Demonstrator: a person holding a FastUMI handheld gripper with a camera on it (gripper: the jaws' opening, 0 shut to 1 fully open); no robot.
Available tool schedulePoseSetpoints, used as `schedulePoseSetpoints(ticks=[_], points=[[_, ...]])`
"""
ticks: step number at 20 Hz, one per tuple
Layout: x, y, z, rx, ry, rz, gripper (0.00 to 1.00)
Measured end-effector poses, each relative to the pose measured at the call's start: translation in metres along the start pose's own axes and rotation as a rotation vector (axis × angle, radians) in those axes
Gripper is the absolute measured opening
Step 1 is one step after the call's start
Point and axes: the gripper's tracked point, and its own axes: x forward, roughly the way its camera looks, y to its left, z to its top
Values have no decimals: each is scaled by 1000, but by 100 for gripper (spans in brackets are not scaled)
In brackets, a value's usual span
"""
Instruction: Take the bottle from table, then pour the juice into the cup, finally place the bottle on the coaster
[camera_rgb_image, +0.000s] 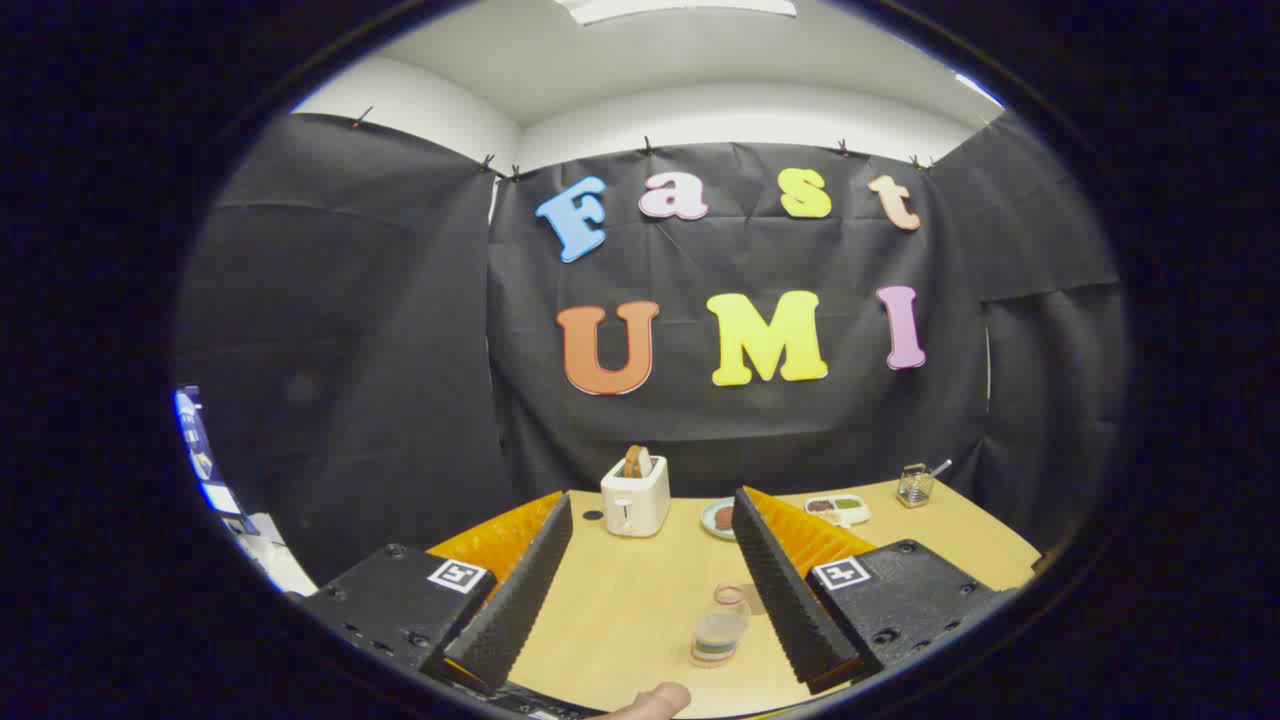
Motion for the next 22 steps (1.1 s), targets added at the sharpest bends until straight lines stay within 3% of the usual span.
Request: schedulePoseSetpoints(ticks=[5, 22], points=[[-1, -16, -9, 2, 15, -53, 100], [10, -32, -50, -24, 57, -88, 100]])
